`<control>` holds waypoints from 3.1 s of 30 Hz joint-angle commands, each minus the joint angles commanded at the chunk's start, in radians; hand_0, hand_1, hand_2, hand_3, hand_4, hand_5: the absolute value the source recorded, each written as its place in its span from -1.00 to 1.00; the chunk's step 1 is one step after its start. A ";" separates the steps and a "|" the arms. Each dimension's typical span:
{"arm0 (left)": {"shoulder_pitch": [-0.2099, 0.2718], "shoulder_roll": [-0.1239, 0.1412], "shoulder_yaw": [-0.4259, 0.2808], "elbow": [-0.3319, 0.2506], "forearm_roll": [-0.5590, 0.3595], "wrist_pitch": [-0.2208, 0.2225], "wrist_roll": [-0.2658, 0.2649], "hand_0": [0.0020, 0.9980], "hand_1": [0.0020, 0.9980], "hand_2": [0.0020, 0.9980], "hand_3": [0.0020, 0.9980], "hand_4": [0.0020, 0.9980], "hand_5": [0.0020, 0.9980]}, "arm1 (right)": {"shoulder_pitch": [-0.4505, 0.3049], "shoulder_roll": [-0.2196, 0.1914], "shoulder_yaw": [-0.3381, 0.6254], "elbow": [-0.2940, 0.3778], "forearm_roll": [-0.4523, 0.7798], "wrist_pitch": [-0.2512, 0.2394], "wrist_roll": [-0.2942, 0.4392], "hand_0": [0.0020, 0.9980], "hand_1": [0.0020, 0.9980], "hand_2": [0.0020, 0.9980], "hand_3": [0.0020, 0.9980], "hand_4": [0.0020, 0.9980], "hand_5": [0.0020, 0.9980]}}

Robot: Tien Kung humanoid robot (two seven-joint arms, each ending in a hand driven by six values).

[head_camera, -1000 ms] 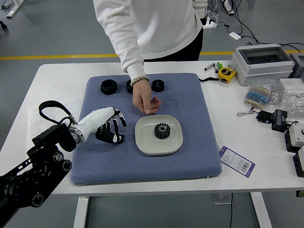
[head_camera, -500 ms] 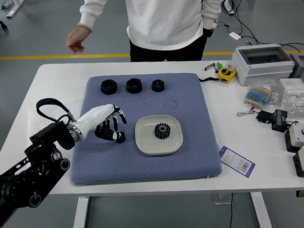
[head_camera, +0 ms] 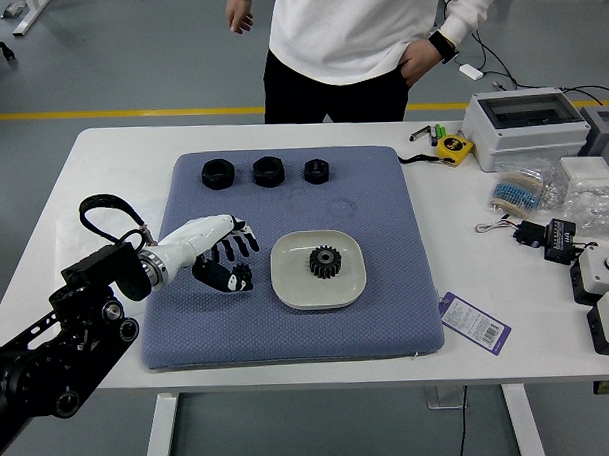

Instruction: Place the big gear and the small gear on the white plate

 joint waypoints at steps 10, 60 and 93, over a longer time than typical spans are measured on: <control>-0.003 -0.019 0.013 0.046 -0.004 0.027 -0.018 -0.25 0.05 0.15 0.29 1.00 -0.61 | -0.003 0.001 0.002 0.001 -0.004 -0.001 -0.001 0.30 0.29 0.47 0.16 0.68 0.36; -0.021 -0.020 0.003 0.079 -0.028 0.036 -0.014 -0.60 -0.61 -0.41 -0.03 0.17 -1.00 | 0.007 -0.001 -0.004 0.000 0.008 0.001 0.001 0.30 0.30 0.47 0.16 0.68 0.36; -0.134 -0.125 0.182 0.108 -0.076 0.150 -0.071 -0.59 -0.57 -0.32 0.12 0.55 -1.00 | 0.005 0.000 0.006 0.002 -0.010 -0.005 -0.004 0.30 0.30 0.47 0.16 0.68 0.36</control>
